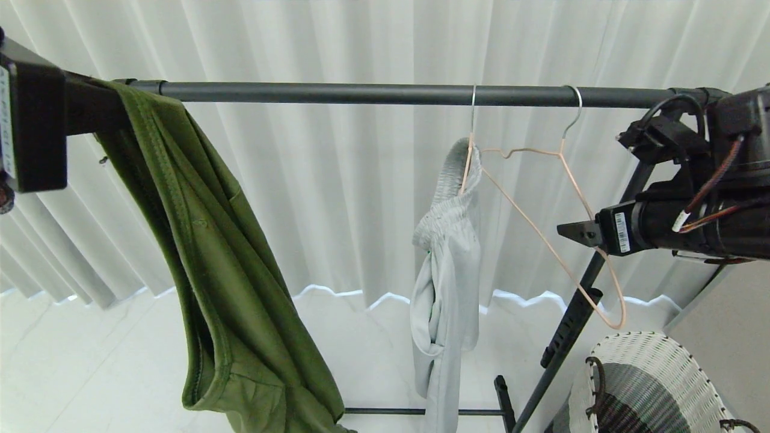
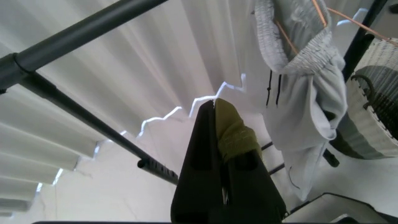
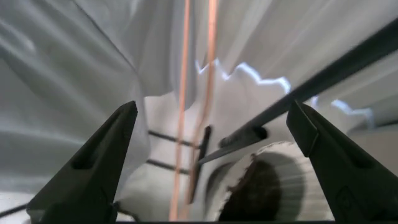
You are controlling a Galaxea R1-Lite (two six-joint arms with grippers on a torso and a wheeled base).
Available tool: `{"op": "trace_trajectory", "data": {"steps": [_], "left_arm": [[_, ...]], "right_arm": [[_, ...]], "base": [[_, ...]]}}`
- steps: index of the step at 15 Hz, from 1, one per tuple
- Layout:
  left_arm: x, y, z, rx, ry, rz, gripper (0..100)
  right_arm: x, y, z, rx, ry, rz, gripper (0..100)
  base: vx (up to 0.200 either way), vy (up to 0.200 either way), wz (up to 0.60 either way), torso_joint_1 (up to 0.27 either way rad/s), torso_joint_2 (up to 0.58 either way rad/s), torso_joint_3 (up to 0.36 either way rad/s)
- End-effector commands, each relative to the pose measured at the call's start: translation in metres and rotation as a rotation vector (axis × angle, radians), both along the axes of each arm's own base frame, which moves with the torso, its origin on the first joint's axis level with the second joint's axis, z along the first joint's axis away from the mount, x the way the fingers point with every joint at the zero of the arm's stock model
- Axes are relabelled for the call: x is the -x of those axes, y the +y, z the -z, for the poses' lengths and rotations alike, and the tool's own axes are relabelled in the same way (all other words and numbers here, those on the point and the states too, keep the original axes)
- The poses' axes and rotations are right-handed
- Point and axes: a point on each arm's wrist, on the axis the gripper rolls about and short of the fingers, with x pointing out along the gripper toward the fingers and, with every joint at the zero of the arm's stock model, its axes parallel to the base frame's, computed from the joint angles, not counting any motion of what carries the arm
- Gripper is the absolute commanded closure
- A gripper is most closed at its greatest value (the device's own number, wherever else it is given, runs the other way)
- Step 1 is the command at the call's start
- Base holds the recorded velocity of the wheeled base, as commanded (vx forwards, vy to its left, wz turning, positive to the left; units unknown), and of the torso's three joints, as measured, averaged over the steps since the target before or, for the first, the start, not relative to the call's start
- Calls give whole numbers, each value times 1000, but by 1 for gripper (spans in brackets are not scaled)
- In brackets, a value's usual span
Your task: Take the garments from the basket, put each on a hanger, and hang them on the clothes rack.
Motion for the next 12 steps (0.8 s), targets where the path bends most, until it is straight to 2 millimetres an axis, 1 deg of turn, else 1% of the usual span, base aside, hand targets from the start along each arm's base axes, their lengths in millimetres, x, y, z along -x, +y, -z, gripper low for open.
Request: {"op": "trace_trajectory", "data": {"steps": [1, 3, 5, 6, 8, 12], "left_arm": [[0, 0, 0, -1, 2, -1, 100], [0, 0, 0, 0, 0, -1, 100], [3, 2, 0, 4, -4, 1, 100], [4, 3, 2, -1, 2, -1, 100], [5, 5, 4, -5, 6, -1, 100], [7, 6, 3, 0, 0, -1, 100]], "right_arm": [[-19, 11, 16, 11, 57, 28, 0], [-25, 15, 20, -19, 80, 53, 0], [-26, 16, 23, -21, 89, 57, 0], [-26, 16, 23, -22, 91, 56, 100], [-28, 16, 25, -32, 99, 67, 100], [-29, 16, 26, -41, 102, 90, 100]], "base": [[0, 0, 0, 0, 0, 0], [0, 0, 0, 0, 0, 0], [0, 0, 0, 0, 0, 0], [0, 0, 0, 0, 0, 0], [0, 0, 0, 0, 0, 0], [0, 0, 0, 0, 0, 0]]}}
